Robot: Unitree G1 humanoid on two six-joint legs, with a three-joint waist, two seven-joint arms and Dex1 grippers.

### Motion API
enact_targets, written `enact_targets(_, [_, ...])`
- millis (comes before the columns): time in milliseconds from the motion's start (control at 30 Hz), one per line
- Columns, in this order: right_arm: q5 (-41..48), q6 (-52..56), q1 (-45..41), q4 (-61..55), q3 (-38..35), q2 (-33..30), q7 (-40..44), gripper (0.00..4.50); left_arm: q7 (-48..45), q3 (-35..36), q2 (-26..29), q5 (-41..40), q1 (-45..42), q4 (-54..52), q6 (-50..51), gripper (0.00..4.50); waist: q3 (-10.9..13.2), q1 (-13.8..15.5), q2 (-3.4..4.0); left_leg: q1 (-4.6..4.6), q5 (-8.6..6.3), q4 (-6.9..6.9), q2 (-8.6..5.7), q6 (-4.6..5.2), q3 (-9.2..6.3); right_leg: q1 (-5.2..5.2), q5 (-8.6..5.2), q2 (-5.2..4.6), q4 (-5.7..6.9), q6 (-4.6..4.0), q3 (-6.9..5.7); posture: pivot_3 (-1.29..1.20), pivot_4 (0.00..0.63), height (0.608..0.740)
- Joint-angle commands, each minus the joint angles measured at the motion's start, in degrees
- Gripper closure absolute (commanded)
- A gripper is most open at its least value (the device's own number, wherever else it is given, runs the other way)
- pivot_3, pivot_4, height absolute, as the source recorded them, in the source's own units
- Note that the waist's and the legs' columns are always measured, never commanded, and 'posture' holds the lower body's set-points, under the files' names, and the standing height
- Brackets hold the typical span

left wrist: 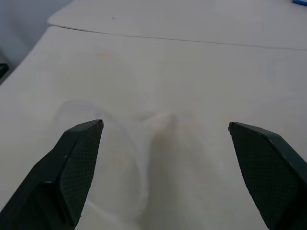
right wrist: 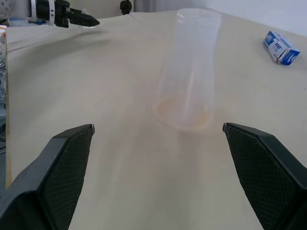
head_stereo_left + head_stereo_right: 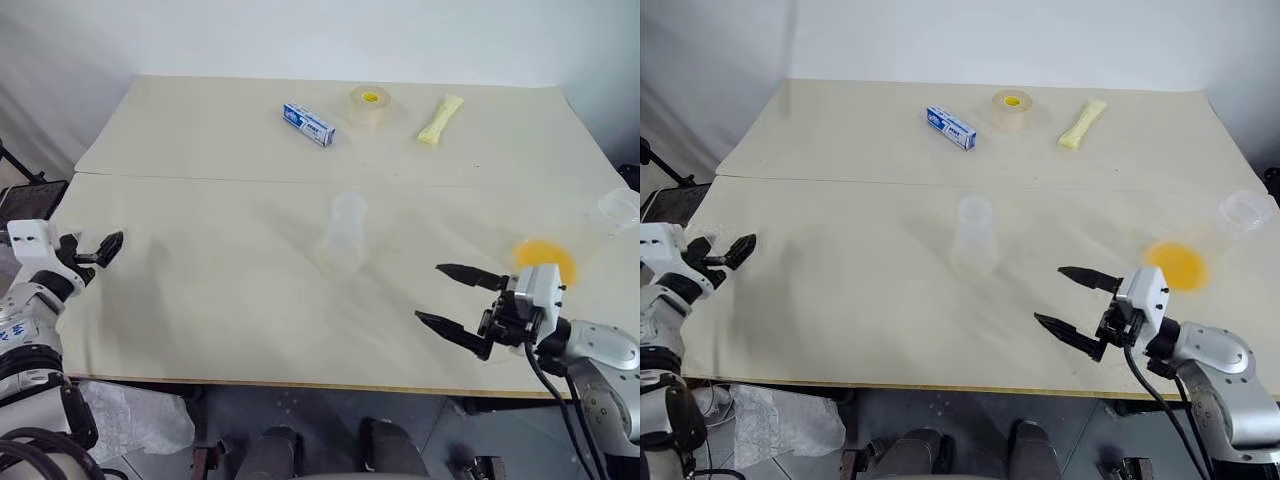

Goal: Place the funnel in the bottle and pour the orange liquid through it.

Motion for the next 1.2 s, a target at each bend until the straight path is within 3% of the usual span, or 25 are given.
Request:
enact_targets(33, [1.7, -0.5, -0.6, -2.1, -1.3, -0.8, 1.2, 0.0, -0.9, -0.3, 1.2, 0.3, -0.8, 0.5, -0.4, 0.64, 0.0, 0.0, 0.0, 0.0, 0.0, 0.0, 0.0, 0.0, 0.0, 0.0, 0.0, 0.0, 0.0, 0.0, 0.0, 0.0, 0.15, 0.74])
enact_targets(433, [4.3, -1.4, -2.7, -2.2, -0.6, -0.1, 6.3, 0.0, -2.9, -2.2, 1.8, 0.4, -2.6, 1.7, 1.0, 4.47, 0.0, 0.1, -0.01, 0.0, 0.0, 0.0, 0.0, 0.0, 0.0, -0.01, 0.0, 0.0, 0.04, 0.0, -0.01, 0.0, 0.15, 0.74])
enact_targets(767, [6.4, -1.8, -4.2, -1.7, -0.4, 1.0, 8.7, 0.0, -11.9, -2.9, 1.5, -1.1, -4.2, -3.1, 2.3, 4.47, 0.0, 0.0, -0.03, 0.0, 0.01, 0.01, 0.0, 0.01, 0.0, -0.01, 0.0, -0.01, 0.06, 0.0, -0.03, 0.0, 0.15, 0.74])
enact_targets(967, [7.3, -1.9, -5.4, -1.8, -0.2, 2.2, 8.3, 0.0, -20.0, -7.1, 0.5, -1.0, -6.6, -11.2, 5.3, 4.47, 0.0, 0.1, -0.05, -0.01, 0.01, 0.03, -0.02, 0.02, -0.02, -0.01, 0.0, -0.02, 0.08, 0.0, -0.02, 0.0, 0.15, 0.74])
enact_targets(1200, [7.9, -2.3, -5.6, -3.2, -0.3, 3.6, 7.3, 0.0, -27.0, -14.5, -2.8, 0.8, -16.7, -14.5, 7.6, 4.47, 0.0, 0.0, -0.07, -0.03, 0.01, 0.07, -0.03, 0.02, -0.01, 0.0, 0.0, -0.01, 0.06, 0.0, -0.02, 0.0, 0.15, 0.74])
